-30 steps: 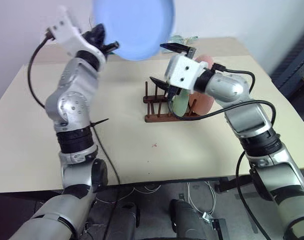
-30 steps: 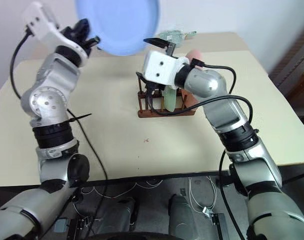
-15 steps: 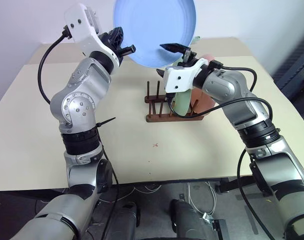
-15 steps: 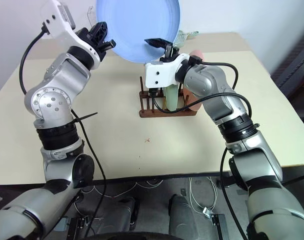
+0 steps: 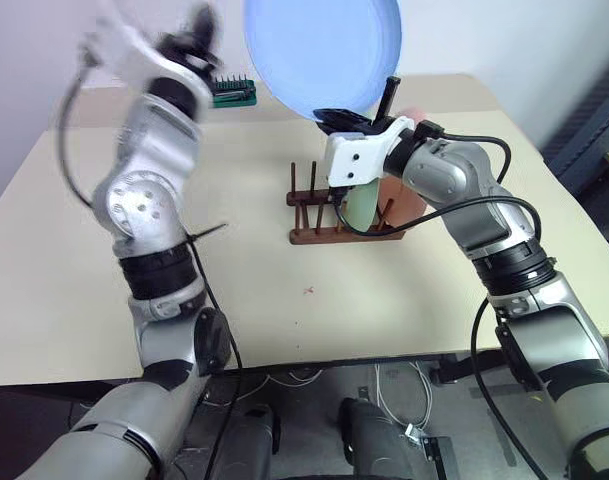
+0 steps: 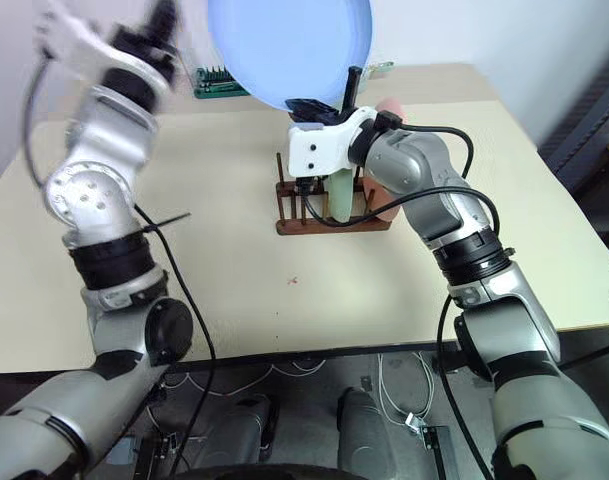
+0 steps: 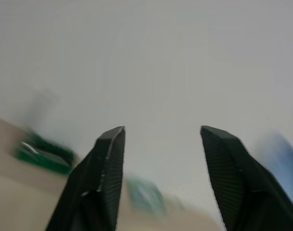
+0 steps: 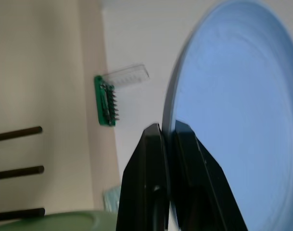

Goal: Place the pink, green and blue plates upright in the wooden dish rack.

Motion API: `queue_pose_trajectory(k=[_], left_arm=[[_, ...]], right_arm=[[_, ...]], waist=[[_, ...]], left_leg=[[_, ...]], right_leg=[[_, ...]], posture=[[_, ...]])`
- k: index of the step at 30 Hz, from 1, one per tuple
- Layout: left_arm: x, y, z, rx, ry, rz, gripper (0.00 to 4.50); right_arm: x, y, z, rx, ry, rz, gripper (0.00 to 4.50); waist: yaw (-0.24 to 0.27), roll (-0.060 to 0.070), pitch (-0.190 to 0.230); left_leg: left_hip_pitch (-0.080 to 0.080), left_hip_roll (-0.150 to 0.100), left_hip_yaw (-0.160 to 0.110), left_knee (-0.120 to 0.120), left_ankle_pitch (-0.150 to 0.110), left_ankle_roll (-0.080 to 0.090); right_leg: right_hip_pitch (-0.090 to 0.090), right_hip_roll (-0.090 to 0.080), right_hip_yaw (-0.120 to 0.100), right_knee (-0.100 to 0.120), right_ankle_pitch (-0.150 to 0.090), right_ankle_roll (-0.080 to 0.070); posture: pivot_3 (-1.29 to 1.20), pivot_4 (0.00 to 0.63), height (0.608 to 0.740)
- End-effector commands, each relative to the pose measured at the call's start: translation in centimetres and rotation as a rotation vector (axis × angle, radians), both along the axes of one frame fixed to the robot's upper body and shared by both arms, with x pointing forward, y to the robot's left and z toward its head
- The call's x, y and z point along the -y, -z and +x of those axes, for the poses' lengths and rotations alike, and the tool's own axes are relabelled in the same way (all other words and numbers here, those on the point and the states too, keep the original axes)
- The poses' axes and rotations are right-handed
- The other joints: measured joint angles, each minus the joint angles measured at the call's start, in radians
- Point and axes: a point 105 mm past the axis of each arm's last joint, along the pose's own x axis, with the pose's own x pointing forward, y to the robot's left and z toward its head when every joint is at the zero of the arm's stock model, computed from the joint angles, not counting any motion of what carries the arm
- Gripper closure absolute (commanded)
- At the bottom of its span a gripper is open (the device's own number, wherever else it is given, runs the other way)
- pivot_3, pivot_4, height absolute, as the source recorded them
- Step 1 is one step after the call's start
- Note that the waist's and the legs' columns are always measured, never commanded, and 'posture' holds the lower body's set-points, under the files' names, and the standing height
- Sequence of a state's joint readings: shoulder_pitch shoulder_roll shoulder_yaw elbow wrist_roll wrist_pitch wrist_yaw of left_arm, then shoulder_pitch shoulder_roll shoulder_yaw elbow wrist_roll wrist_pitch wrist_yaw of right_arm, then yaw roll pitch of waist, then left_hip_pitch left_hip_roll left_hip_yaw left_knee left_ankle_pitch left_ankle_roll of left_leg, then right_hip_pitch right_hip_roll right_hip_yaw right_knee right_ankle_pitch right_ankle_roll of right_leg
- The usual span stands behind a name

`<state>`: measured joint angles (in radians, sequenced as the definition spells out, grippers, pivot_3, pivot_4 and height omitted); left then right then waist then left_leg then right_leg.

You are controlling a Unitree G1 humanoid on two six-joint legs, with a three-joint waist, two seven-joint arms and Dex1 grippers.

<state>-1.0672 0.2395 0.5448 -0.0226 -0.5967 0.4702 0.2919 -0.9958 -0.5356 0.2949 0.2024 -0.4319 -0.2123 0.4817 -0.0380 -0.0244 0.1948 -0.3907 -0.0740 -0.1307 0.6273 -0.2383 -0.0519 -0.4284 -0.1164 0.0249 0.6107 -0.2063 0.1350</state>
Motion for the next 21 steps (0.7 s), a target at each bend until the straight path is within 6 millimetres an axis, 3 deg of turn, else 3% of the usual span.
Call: queue_pose_trajectory(k=[1,3,5,6,9,12,15,17,21], left_arm=[[-2.2,-0.6,-0.9,0.041,-0.107,0.019,2.19],[-2.9,2.5,0.0,-0.123,-0.174,0.331,2.19],[-1.7,7.4,1.0,-0.261,-0.057,0.585,2.19],[-0.8,9.5,1.2,-0.312,0.005,0.668,2.19],[1.1,12.5,0.7,-0.334,0.156,0.765,2.19],[5.7,18.1,-2.6,-0.342,0.514,0.866,2.19],[8.4,21.6,-5.8,-0.367,0.763,0.965,2.19],[9.4,22.8,-6.9,-0.382,0.853,1.003,2.19],[10.2,23.0,-7.2,-0.375,0.909,0.999,2.19]], right_arm=[[-0.1,-2.2,-1.1,0.051,-0.034,0.062,4.50],[-1.0,-4.8,-3.0,-0.053,-0.188,0.321,4.50],[-1.8,-6.8,-5.6,-0.190,-0.389,0.536,4.50],[-1.9,-7.5,-6.5,-0.272,-0.467,0.627,4.50],[-1.8,-8.1,-7.8,-0.463,-0.582,0.773,4.50],[-1.6,-7.2,-9.1,-0.805,-0.745,0.971,4.50],[-2.3,-4.8,-8.9,-1.065,-0.722,1.056,4.50],[-2.8,-3.0,-8.5,-1.188,-0.659,1.088,4.50],[-2.3,-1.7,-6.5,-1.339,-0.546,1.244,4.50]], waist=[[0.004,0.000,0.000],[0.006,0.000,0.000],[-0.006,0.003,-0.001],[-0.006,0.004,-0.001],[0.004,0.000,-0.001],[0.001,0.000,-0.002],[-0.001,0.002,-0.001],[-0.002,0.004,0.000],[-0.002,0.006,0.000]], left_leg=[[-0.001,0.000,0.000,0.000,0.000,0.000],[-0.001,-0.001,-0.001,0.001,0.000,0.000],[0.000,-0.001,0.000,0.000,0.000,0.000],[0.000,-0.001,-0.001,0.000,0.000,0.000],[-0.002,-0.001,-0.005,0.002,-0.001,0.002],[-0.002,0.000,-0.006,0.002,-0.003,0.005],[-0.001,0.002,-0.007,-0.001,-0.003,0.005],[0.000,0.002,-0.006,-0.001,-0.003,0.005],[0.000,0.002,-0.004,-0.002,-0.003,0.005]], right_leg=[[0.000,0.000,0.000,0.000,0.000,0.000],[0.001,-0.001,0.000,-0.001,0.000,0.000],[0.001,-0.001,0.000,0.002,0.000,0.000],[0.000,-0.001,0.000,0.002,0.000,0.000],[0.001,-0.001,-0.002,0.002,0.000,0.000],[0.000,-0.001,-0.002,0.002,0.001,-0.001],[-0.001,-0.001,-0.001,0.002,0.000,-0.002],[-0.001,0.000,-0.001,0.002,0.000,-0.003],[-0.002,0.000,-0.001,0.003,0.001,-0.004]], posture=[[0.00,0.150,0.740],[0.00,0.150,0.740],[0.00,0.150,0.740],[0.00,0.150,0.740],[0.00,0.150,0.740],[0.00,0.150,0.740],[0.00,0.150,0.740],[0.00,0.150,0.740],[0.00,0.150,0.740]])
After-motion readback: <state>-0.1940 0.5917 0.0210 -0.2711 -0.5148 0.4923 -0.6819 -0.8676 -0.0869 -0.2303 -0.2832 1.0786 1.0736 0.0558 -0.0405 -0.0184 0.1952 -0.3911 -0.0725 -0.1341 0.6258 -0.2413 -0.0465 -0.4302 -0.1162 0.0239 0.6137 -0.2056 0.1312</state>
